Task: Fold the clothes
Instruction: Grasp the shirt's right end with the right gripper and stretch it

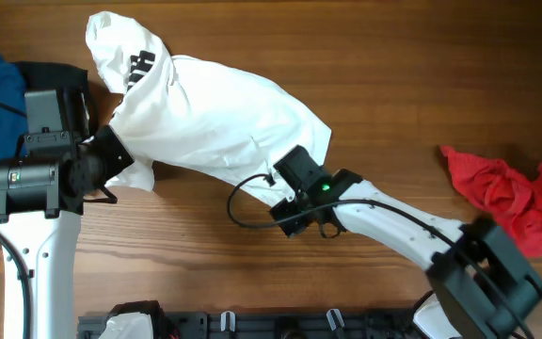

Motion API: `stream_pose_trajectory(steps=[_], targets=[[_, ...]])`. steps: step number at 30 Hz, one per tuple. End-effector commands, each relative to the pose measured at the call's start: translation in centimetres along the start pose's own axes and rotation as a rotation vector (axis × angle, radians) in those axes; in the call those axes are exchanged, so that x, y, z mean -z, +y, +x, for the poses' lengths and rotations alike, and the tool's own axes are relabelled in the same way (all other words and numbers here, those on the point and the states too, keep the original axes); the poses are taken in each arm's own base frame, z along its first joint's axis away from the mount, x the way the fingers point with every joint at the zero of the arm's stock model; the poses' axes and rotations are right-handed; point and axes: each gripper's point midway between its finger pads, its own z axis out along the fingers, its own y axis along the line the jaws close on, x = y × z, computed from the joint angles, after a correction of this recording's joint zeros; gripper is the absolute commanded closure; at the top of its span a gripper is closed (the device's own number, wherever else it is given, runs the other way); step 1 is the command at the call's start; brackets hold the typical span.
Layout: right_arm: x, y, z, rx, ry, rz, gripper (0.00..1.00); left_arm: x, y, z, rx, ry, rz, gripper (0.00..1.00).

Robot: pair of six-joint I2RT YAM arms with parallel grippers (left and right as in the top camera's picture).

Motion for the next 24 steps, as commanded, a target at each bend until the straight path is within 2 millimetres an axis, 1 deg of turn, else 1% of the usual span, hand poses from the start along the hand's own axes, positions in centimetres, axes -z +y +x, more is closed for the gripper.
stream_pose_trajectory(steps=[1, 2, 3, 4, 5, 6, 7, 8, 10, 12, 14, 17, 19, 21, 22, 24], targets=[[-1.8, 0.4, 1.4, 0.012, 0.064, 0.012, 0.25, -0.1, 0.4, -0.2, -0.003, -0.009, -0.017, 0.96], [-2.1, 0.2, 1.5, 0.009, 0.071, 0.032, 0.29, -0.1, 0.4, -0.2, -0.003, -0.009, -0.017, 0.96], [-2.4, -0.3, 1.6, -0.017, 0.075, 0.063, 0.39, -0.1, 0.4, -0.2, -0.003, -0.009, -0.017, 0.96], [-2.4, -1.1, 1.6, -0.06, 0.073, 0.11, 0.56, -0.1, 0.4, -0.2, -0.003, -0.009, -0.018, 0.96], [-2.3, -2.0, 1.6, -0.105, 0.068, 0.157, 0.76, -0.1, 0.4, -0.2, -0.004, -0.008, -0.017, 0.96], [-2.1, -3.3, 1.7, -0.178, 0.058, 0.232, 0.93, -0.1, 0.4, -0.2, -0.004, -0.007, -0.018, 0.96], [-1.5, -5.3, 2.1, -0.289, 0.046, 0.331, 0.96, -0.1, 0.4, -0.1, -0.004, -0.005, -0.019, 0.96], [-0.9, -6.9, 2.7, -0.382, 0.044, 0.407, 0.96, -0.1, 0.5, 0.0, -0.004, -0.002, -0.021, 0.96], [0.6, -9.6, 4.2, -0.535, 0.049, 0.518, 0.96, -0.1, 0.5, 0.1, -0.004, 0.002, -0.022, 0.96], [2.3, -12.2, 5.1, -0.615, 0.051, 0.586, 0.96, -0.1, 0.5, 0.2, -0.005, 0.006, -0.021, 0.96], [4.4, -14.6, 5.6, -0.694, 0.031, 0.624, 0.96, 0.0, 0.0, 0.4, -0.006, 0.02, 0.007, 0.96], [8.1, -18.4, 5.8, -0.832, -0.045, 0.648, 0.96, 0.1, -1.6, 1.2, -0.008, 0.065, 0.094, 0.96], [9.9, -20.0, 5.7, -0.858, -0.09, 0.658, 0.96, 0.1, -2.6, 1.8, -0.019, 0.094, 0.142, 0.96], [11.6, -21.5, 5.7, -0.851, -0.133, 0.67, 0.96, 0.1, -3.9, 2.9, -0.043, 0.138, 0.184, 0.96], [12.4, -22.1, 5.7, -0.846, -0.15, 0.678, 0.96, 0.1, -4.8, 3.8, -0.071, 0.17, 0.207, 0.96], [13.3, -23.0, 6.0, -0.854, -0.171, 0.695, 0.96, -0.2, -5.9, 5.3, -0.108, 0.214, 0.23, 0.96]])
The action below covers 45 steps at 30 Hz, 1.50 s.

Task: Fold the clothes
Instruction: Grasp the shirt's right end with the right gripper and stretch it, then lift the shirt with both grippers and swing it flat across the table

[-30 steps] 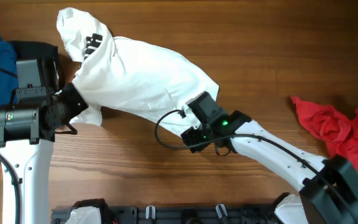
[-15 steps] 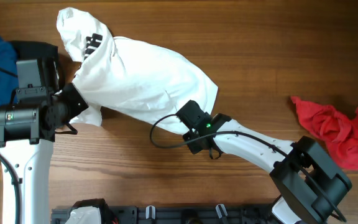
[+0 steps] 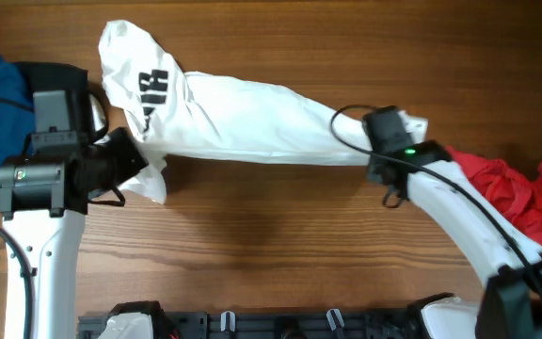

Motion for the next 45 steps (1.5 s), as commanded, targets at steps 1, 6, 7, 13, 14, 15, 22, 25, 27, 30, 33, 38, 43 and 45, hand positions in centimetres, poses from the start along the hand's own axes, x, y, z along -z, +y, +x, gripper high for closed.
stream_pose_trajectory(steps=[1, 6, 7, 13, 14, 15, 22, 25, 27, 30, 33, 38, 43, 45], targets=[[1.1, -3.0, -2.6, -0.01, -0.083, 0.056, 0.96, -1.4, -3.0, 3.2, -0.074, 0.123, 0.083, 0.96], [0.8, -5.8, -3.6, -0.075, -0.101, 0.117, 0.96, -3.4, -5.7, 9.1, -0.171, 0.277, 0.106, 0.96], [0.7, -6.3, -3.8, -0.087, -0.105, 0.13, 0.96, -3.7, -6.2, 10.0, -0.185, 0.3, 0.116, 0.96], [0.3, -7.8, -4.1, -0.133, -0.102, 0.148, 0.96, -5.2, -9.0, 17.0, -0.294, 0.426, 0.162, 0.96], [0.3, -7.8, -4.2, -0.134, -0.103, 0.148, 0.96, -5.2, -9.3, 17.6, -0.318, 0.431, 0.17, 0.96], [0.3, -7.9, -4.2, -0.136, -0.103, 0.15, 0.96, -5.2, -9.7, 18.3, -0.349, 0.439, 0.178, 0.92], [0.4, -9.5, -4.0, -0.169, -0.104, 0.223, 0.96, -5.6, -9.1, 19.0, -0.442, 0.396, 0.101, 0.6], [0.2, -9.7, -3.9, -0.179, -0.093, 0.215, 0.96, -5.9, -6.1, 16.4, -0.302, 0.316, -0.046, 0.44], [0.2, -9.7, -3.8, -0.177, -0.092, 0.212, 0.96, -6.0, -4.3, 15.6, -0.16, 0.319, -0.123, 0.31], [0.2, -9.6, -3.8, -0.177, -0.089, 0.204, 0.96, -6.8, -2.7, 15.9, -0.04, 0.331, -0.182, 0.22], [0.1, -9.4, -3.7, -0.176, -0.084, 0.193, 0.96, -8.6, -1.2, 17.3, 0.021, 0.345, -0.22, 0.19], [0.1, -9.3, -3.7, -0.175, -0.08, 0.189, 0.96, -11.7, 0.1, 18.7, 0.046, 0.33, -0.215, 0.3], [0.1, -9.3, -3.6, -0.173, -0.076, 0.19, 0.96, -13.6, 0.7, 19.0, 0.045, 0.297, -0.203, 0.33], [0.1, -9.3, -3.5, -0.173, -0.074, 0.19, 0.96, -14.6, 1.0, 19.4, 0.045, 0.297, -0.204, 0.33]])
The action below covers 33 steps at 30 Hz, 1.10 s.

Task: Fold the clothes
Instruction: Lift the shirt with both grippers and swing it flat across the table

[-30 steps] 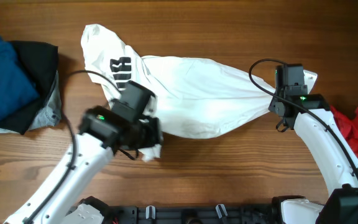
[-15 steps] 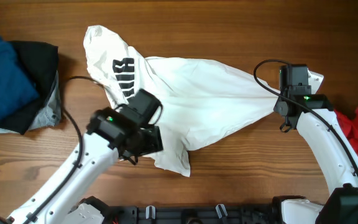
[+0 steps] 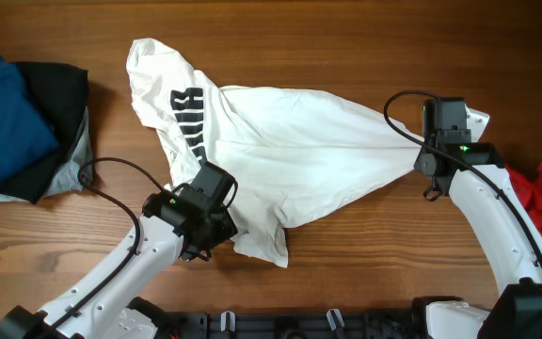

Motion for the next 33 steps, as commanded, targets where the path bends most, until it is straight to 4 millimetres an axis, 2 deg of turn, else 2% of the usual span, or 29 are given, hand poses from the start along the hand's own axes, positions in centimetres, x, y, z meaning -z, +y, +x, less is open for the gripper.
stream_pose_trajectory(steps=[1, 4, 14, 16, 19, 21, 22, 23, 28, 31, 33], targets=[[0.6, -0.3, -0.8, -0.032, -0.02, -0.003, 0.96, -1.6, 1.0, -0.1, 0.029, -0.009, -0.035, 0.33], [0.6, -0.3, -0.7, -0.03, -0.017, -0.001, 0.96, -2.9, 0.8, -0.2, 0.05, -0.005, -0.041, 0.3], [0.6, -0.4, -0.5, -0.025, -0.011, 0.002, 0.96, -7.0, 0.0, -1.1, 0.045, 0.0, -0.082, 0.3], [0.6, -0.4, -0.5, -0.025, -0.011, 0.002, 0.96, -7.1, -0.3, -1.4, 0.049, -0.008, -0.07, 0.34], [0.6, -0.4, -0.5, -0.025, -0.01, 0.002, 0.96, -7.1, -0.1, -1.9, 0.067, -0.018, -0.072, 0.5], [0.6, -0.4, -0.5, -0.025, -0.01, 0.002, 0.96, -7.1, 0.2, -2.2, 0.084, -0.022, -0.075, 0.65], [0.6, -0.4, -0.5, -0.025, -0.01, 0.002, 0.96, -7.1, 0.4, -2.5, 0.096, -0.023, -0.075, 0.84], [0.6, -0.4, -0.5, -0.025, -0.01, 0.002, 0.96, -7.1, 0.5, -2.6, 0.105, -0.023, -0.076, 0.96], [0.6, -0.4, -0.5, -0.025, -0.009, 0.002, 0.96, -6.6, 1.0, -3.2, 0.061, -0.022, -0.08, 0.96], [0.6, -0.3, -0.4, -0.024, -0.006, -0.002, 0.96, -4.1, 1.0, -3.9, 0.015, -0.037, -0.061, 0.96], [0.6, 0.4, -0.1, 0.002, 0.011, -0.045, 0.96, -1.5, 0.4, -4.8, -0.013, -0.076, -0.016, 0.96]])
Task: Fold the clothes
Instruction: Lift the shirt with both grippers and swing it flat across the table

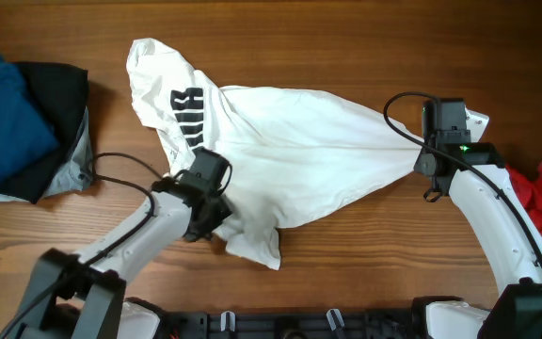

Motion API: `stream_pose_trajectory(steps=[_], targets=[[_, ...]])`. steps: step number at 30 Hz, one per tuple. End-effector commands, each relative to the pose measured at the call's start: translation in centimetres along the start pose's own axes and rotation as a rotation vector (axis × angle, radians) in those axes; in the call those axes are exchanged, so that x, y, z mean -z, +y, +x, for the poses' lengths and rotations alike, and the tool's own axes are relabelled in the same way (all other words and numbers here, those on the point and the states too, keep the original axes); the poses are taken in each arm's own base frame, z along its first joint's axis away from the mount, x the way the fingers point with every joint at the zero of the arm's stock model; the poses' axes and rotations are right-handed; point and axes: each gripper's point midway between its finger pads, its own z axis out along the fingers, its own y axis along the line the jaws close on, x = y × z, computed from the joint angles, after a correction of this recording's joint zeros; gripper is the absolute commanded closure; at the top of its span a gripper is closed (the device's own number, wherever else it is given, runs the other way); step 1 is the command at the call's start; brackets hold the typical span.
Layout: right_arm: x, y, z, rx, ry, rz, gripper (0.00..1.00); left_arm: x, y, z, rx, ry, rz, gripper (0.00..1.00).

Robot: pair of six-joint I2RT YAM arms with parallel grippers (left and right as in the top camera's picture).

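A white T-shirt (280, 151) with black lettering lies spread across the middle of the wooden table, its lettered part at the upper left. My left gripper (216, 215) sits at the shirt's lower left edge, its fingers hidden under the wrist and cloth. At the shirt's right end my right gripper (420, 141) is shut on the cloth, which pulls to a point there. The lower corner of the shirt (252, 250) hangs crumpled toward the front edge.
A pile of folded blue, black and grey clothes (17, 122) lies at the far left. Red crumpled clothing sits at the right edge. A black rack (299, 325) runs along the front edge.
My left arm has shifted up and slightly right along the shirt's lower left edge, and the crumpled lower corner has drawn in a little. The right arm and the rest of the shirt are unchanged.
First the shirt was bunched at the upper left between both grippers. It was then stretched into a long band, my right gripper holding its end further right. Later it lay spread wide, left gripper at its lower edge, where it still is now.
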Motion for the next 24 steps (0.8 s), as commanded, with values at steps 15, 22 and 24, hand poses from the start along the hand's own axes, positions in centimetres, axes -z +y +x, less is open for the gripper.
stream_pose_trajectory(steps=[15, 22, 24], targets=[[15.9, -4.6, -5.4, -0.054, -0.163, -0.229, 0.96, 30.6, 4.1, -8.0, -0.09, -0.598, 0.344, 0.96], [26.6, -10.8, -7.2, -0.166, -0.438, -0.302, 0.96, 44.2, 8.4, -6.8, -0.015, -0.935, 0.361, 0.96], [28.6, -12.5, -7.7, -0.201, -0.503, -0.292, 0.96, 46.8, 9.4, -6.4, 0.012, -1.017, 0.362, 0.96]])
